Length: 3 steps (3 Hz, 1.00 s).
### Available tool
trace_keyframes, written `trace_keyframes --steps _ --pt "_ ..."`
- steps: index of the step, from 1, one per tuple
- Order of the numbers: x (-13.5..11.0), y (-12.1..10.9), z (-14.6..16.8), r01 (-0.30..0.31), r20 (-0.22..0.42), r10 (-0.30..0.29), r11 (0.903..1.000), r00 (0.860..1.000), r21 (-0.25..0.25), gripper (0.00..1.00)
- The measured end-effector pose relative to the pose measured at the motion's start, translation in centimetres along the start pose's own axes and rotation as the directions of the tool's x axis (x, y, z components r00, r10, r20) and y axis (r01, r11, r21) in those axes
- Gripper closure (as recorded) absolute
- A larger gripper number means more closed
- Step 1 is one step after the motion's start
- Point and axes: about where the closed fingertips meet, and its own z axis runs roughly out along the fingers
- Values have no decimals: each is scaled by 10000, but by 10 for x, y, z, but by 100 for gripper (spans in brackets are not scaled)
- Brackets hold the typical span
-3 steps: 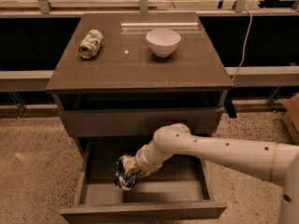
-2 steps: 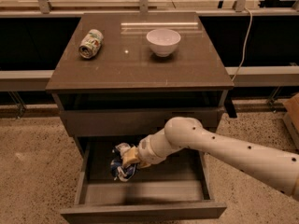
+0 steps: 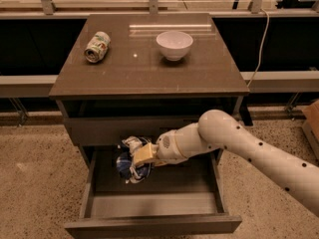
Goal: Pick blue chip bag from middle drawer and place on counter
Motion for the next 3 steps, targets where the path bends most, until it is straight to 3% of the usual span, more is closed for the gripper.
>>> trace_keyframes --steps 1,2,3 --pt "11 -30 -32 695 -159 -686 9953 9975 677 100" --pt "28 -61 -64 1353 -350 -1331 9881 9905 736 100" --pt "57 -103 -101 1959 -481 -1946 9803 9797 237 100"
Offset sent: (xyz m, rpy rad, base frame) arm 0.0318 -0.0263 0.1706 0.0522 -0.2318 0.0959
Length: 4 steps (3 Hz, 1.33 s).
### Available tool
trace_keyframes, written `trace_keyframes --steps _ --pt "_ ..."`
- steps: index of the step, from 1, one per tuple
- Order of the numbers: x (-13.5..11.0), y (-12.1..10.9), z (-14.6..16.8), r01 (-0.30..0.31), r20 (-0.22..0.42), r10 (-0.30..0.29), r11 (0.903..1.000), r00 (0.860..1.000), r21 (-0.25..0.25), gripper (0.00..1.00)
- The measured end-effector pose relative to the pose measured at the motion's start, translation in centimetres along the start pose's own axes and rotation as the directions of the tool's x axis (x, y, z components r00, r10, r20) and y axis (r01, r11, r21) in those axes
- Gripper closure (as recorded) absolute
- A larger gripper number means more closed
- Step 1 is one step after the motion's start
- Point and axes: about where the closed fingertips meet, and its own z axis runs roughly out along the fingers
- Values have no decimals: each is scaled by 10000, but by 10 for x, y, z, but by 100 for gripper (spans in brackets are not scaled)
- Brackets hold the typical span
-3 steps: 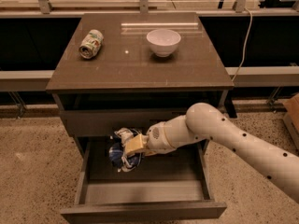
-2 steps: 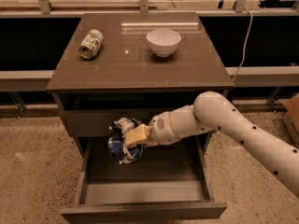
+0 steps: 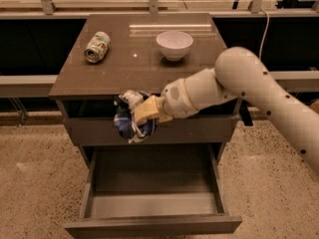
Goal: Pick blue chip bag from middle drawer and place on counter
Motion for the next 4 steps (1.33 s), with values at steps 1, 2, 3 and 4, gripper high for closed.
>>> trace_keyframes --steps 1,2,3,4 --pt "38 -29 -20 174 267 -160 9986 9995 -499 100" --pt "85 -36 -15 -349 591 406 9950 9974 -940 100" --pt "141 -49 8 -607 474 648 9947 9968 -831 100" --pt "198 -65 14 -726 -345 717 9970 9968 -258 82"
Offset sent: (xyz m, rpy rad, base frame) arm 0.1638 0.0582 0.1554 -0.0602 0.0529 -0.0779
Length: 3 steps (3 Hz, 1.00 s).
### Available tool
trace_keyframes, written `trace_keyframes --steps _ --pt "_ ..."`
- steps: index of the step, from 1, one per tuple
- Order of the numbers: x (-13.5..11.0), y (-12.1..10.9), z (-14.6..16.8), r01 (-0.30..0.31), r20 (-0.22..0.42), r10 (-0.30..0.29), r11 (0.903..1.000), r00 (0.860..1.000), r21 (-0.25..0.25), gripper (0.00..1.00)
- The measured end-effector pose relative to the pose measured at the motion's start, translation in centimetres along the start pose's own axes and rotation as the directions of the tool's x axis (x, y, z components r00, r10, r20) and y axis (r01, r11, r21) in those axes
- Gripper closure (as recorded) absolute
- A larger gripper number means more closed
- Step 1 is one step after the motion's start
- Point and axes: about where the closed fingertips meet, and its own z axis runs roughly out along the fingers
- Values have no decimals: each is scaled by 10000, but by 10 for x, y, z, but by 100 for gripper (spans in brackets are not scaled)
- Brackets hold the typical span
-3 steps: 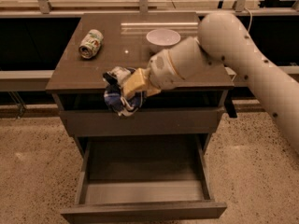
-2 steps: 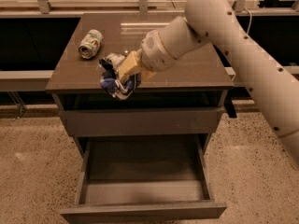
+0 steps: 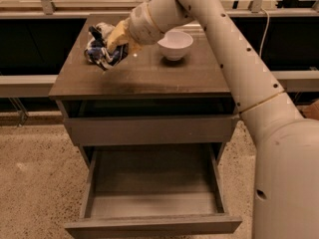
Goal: Pick blue chip bag from middle drawer and place on counter
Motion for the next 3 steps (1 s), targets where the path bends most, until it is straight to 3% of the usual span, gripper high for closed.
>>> trace_keyframes --steps 1,2,3 --pt "35 0 3 -339 -812 313 9990 9962 -308 59" --pt "55 41 29 -1723 -908 1571 9653 9834 -1960 28" --pt "47 68 52 -2248 -218 2297 9222 9730 -3148 4"
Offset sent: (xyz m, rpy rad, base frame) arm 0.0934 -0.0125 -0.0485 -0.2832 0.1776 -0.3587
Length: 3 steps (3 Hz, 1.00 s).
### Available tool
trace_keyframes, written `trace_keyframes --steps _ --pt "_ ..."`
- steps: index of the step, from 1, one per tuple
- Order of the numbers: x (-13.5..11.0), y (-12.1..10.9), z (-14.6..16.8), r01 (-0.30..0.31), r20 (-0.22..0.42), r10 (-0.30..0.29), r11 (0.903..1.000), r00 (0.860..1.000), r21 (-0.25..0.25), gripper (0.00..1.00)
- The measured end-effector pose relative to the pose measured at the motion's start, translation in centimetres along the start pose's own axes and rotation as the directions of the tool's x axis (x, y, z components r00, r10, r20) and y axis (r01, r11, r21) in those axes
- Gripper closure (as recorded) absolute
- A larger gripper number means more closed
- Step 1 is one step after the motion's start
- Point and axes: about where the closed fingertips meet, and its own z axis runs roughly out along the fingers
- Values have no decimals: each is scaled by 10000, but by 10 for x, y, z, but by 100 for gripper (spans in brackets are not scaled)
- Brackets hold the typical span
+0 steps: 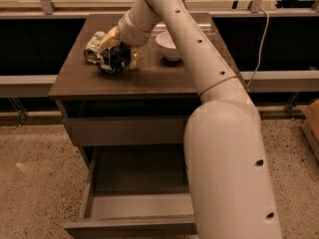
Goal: Pick blue chip bag from middle drawer and place on counter
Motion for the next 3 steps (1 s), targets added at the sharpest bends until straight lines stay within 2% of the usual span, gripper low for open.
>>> trace_keyframes --steps 1,2,3 --pt "-2 1 2 24 143 -22 9999 9999 -118 0" --pt "1 -3 -9 63 -210 -62 10000 9998 52 0" --pt "2 -12 -38 261 -789 -239 9993 9966 278 18"
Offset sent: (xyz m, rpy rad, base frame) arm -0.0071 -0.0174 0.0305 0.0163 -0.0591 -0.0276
